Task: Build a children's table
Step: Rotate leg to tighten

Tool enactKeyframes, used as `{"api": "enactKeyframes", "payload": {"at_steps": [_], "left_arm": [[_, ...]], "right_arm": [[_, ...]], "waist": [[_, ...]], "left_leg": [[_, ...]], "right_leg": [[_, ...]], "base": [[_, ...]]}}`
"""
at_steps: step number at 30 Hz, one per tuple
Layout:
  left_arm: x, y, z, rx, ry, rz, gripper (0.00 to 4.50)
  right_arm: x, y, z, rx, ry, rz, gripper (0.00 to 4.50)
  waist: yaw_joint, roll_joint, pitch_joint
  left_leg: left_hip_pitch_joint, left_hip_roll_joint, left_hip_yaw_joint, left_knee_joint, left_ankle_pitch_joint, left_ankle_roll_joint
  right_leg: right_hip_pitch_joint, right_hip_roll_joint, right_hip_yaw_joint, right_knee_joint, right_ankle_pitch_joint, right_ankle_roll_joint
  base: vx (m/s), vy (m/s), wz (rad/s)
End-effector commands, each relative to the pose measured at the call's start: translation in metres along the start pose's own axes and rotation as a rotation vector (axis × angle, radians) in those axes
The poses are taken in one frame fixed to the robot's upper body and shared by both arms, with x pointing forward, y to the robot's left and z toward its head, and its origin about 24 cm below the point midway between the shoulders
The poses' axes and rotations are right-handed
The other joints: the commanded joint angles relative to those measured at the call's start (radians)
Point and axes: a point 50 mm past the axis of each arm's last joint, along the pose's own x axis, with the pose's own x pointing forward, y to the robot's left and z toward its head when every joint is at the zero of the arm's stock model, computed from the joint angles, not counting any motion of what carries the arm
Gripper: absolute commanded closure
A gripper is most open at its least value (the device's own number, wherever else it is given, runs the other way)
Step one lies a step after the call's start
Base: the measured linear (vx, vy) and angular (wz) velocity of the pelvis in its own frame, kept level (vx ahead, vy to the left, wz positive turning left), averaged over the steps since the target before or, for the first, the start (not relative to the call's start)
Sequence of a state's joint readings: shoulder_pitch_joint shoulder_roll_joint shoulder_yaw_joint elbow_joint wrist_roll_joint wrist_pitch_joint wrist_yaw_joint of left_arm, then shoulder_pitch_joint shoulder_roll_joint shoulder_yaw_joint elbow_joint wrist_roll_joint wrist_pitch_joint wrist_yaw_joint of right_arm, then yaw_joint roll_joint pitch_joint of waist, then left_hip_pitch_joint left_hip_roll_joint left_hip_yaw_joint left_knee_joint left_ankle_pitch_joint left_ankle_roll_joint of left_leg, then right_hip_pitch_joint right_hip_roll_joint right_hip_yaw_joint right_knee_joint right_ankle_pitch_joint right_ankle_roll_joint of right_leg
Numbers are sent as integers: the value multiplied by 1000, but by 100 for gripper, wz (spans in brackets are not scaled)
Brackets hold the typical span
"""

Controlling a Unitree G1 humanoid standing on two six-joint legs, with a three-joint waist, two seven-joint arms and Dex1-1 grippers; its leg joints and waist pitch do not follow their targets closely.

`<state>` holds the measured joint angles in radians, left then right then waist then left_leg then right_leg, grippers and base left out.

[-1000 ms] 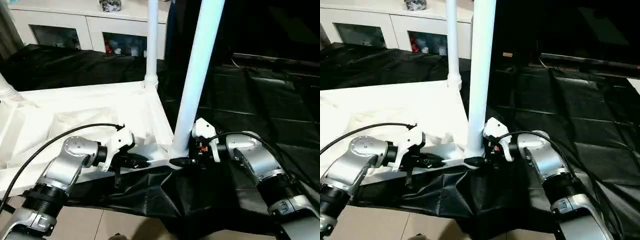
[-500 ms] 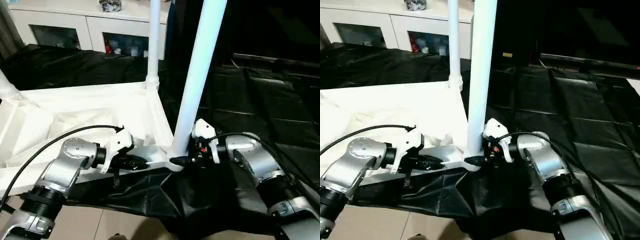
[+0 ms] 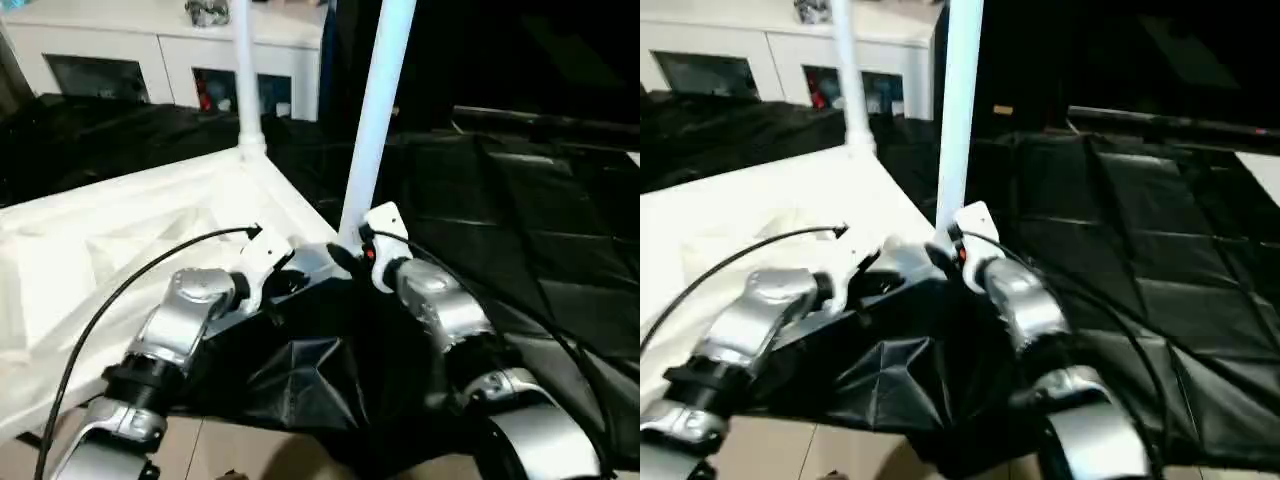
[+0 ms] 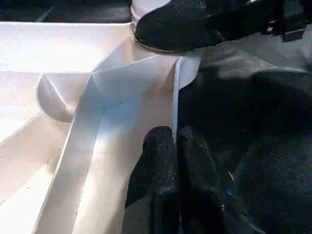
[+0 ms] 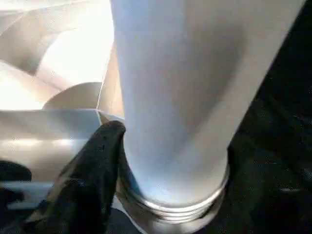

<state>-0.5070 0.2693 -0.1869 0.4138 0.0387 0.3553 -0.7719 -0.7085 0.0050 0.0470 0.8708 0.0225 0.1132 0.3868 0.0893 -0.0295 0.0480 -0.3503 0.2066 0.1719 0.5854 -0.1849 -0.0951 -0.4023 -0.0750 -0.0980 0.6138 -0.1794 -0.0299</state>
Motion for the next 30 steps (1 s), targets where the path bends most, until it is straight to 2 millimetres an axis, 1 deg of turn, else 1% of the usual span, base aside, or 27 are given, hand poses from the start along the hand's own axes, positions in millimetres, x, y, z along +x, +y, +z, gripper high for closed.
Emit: {"api": "enactKeyframes", "payload": {"at_steps": [1, 3, 4, 5, 6, 8, 9, 10, 11, 12, 13, 14, 16, 17, 18, 19, 20, 21, 22, 23, 24, 25, 27, 28, 29, 30], "left_arm": [[14, -11, 20, 25, -77, -2, 450], [13, -11, 19, 35, -77, -22, 450], [11, -11, 18, 35, -72, -26, 450], [10, -10, 16, 41, -70, -29, 450], [8, -9, 14, 42, -62, -37, 450], [2, -8, 10, 61, -52, -68, 450], [2, -8, 10, 62, -51, -72, 450], [-2, -8, 7, 78, -45, -104, 450], [-3, -8, 7, 82, -45, -109, 450], [-7, -9, 5, 95, -45, -162, 450], [-10, -9, 4, 106, -38, -188, 450], [-12, -10, 3, 127, -42, -222, 450], [-16, -13, 2, 129, -49, -274, 450], [-19, -15, 2, 131, -54, -304, 450], [-20, -15, 2, 139, -59, -316, 450], [-22, -16, 1, 138, -57, -331, 450], [-24, -17, 0, 144, -56, -354, 450], [-25, -17, -1, 146, -54, -367, 450], [-28, -17, -3, 147, -47, -385, 450], [-32, -17, -6, 153, -39, -415, 450], [-32, -17, -6, 154, -38, -416, 450], [-34, -17, -8, 159, -35, -431, 450], [-39, -17, -10, 169, -26, -457, 450], [-41, -16, -12, 174, -21, -466, 450], [-44, -14, -14, 178, -9, -468, 450], [-46, -13, -14, 182, -4, -467, 450]], "right_arm": [[15, 50, 1, -10, 5, 201, 94], [16, 52, 2, -29, 2, 217, 66], [16, 52, 2, -45, 0, 222, 66], [15, 51, 2, -55, -1, 229, 57], [14, 48, 2, -71, -5, 236, 57], [9, 41, 0, -112, -10, 259, 57], [8, 40, 0, -116, -11, 262, 57], [3, 34, 0, -141, -22, 287, 57], [3, 33, 0, -144, -23, 291, 57], [-3, 27, 0, -178, -32, 321, 57], [-7, 23, -1, -200, -38, 329, 57], [-10, 19, -1, -213, -42, 340, 57], [-17, 13, -3, -217, -42, 365, 57], [-25, 7, -4, -232, -41, 409, 57], [-28, 6, -5, -239, -40, 426, 57], [-32, 3, -5, -248, -36, 445, 57], [-36, 0, -5, -256, -33, 461, 57], [-38, -2, -5, -262, -32, 470, 57], [-42, -5, -3, -265, -33, 490, 57], [-48, -9, -2, -269, -33, 524, 57], [-48, -9, -2, -269, -33, 526, 57], [-51, -10, -1, -271, -31, 545, 57], [-57, -11, -1, -283, -12, 593, 57], [-60, -12, -2, -291, 0, 621, 57], [-64, -12, -4, -301, 22, 662, 57], [-66, -12, -4, -301, 27, 673, 57]], "waist": [[-1, -2, -63], [0, 0, -62], [-1, 0, -61], [-1, 4, -59], [-2, 3, -58], [-2, 8, -58], [-4, 5, -58], [-4, 7, -58], [-4, 9, -58], [-3, 11, -59], [-3, 9, -60], [-3, 8, -62], [-2, 8, -62], [-1, 10, -61], [3, 11, -62], [2, 11, -60], [3, 11, -61], [4, 10, -58], [5, 10, -58], [4, 10, -56], [5, 12, -56], [4, 10, -55], [4, 9, -55], [4, 2, -55], [7, 1, -56], [8, -1, -56]], "left_leg": [[-1, 27, -5, -71, -162, 14], [-1, 26, -3, -70, -152, 20], [-1, 26, -3, -71, -155, 21], [-1, 26, -4, -72, -171, 20], [1, 26, -4, -72, -191, 17], [2, 27, -5, -74, -207, 13], [-1, 27, -6, -74, -211, 12], [1, 28, -6, -75, -213, 12], [1, 28, -6, -74, -218, 14], [0, 28, -7, -74, -209, 16], [-1, 28, -6, -73, -203, 19], [-2, 28, -6, -71, -179, 29], [-1, 27, -4, -70, -166, 36], [-1, 28, -3, -70, -162, 43], [3, 31, -2, -69, -166, 49], [3, 31, -2, -69, -171, 51], [2, 31, -2, -70, -170, 51], [1, 30, -2, -71, -184, 49], [3, 30, -2, -71, -193, 47], [3, 31, -3, -73, -214, 42], [5, 30, -3, -73, -222, 41], [3, 30, -4, -74, -227, 41], [5, 31, -4, -74, -229, 38], [5, 30, -3, -73, -230, 41], [3, 33, -4, -73, -210, 46], [2, 32, -2, -72, -203, 49]], "right_leg": [[52, -75, 62, -69, -201, -167], [53, -75, 62, -68, -189, -171], [53, -75, 62, -69, -194, -171], [52, -77, 62, -72, -217, -167], [52, -77, 62, -76, -249, -158], [50, -78, 62, -79, -277, -151], [52, -77, 62, -79, -279, -146], [51, -77, 62, -80, -280, -147], [51, -76, 62, -81, -273, -148], [53, -77, 63, -78, -254, -154], [55, -76, 62, -76, -239, -156], [56, -74, 63, -70, -193, -167], [56, -74, 63, -67, -165, -180], [57, -72, 63, -66, -145, -195], [55, -73, 63, -66, -137, -200], [54, -72, 64, -66, -140, -202], [56, -72, 63, -66, -144, -202], [56, -71, 63, -69, -171, -198], [55, -72, 63, -71, -188, -195], [54, -73, 63, -76, -231, -184], [54, -72, 63, -78, -245, -179], [54, -72, 62, -80, -265, -173], [52, -72, 63, -81, -278, -166], [52, -70, 62, -83, -284, -163], [54, -73, 63, -78, -275, -160], [52, -71, 63, -79, -268, -161]], "base": [[0, 0, 0], [0, 0, 0], [0, 0, 0], [0, 0, 0], [0, 0, 0], [0, 0, 0], [0, 0, 0], [0, 0, 0], [0, 0, 0], [0, 0, 0], [0, 0, 0], [0, 0, 0], [0, 0, 0], [0, 0, 0], [0, 0, 0], [0, 0, 0], [0, 0, 0], [0, 0, 0], [0, 0, 0], [0, 0, 0], [0, 0, 0], [0, 0, 0], [0, 0, 0], [0, 0, 0], [0, 0, 0], [0, 0, 0]]}}
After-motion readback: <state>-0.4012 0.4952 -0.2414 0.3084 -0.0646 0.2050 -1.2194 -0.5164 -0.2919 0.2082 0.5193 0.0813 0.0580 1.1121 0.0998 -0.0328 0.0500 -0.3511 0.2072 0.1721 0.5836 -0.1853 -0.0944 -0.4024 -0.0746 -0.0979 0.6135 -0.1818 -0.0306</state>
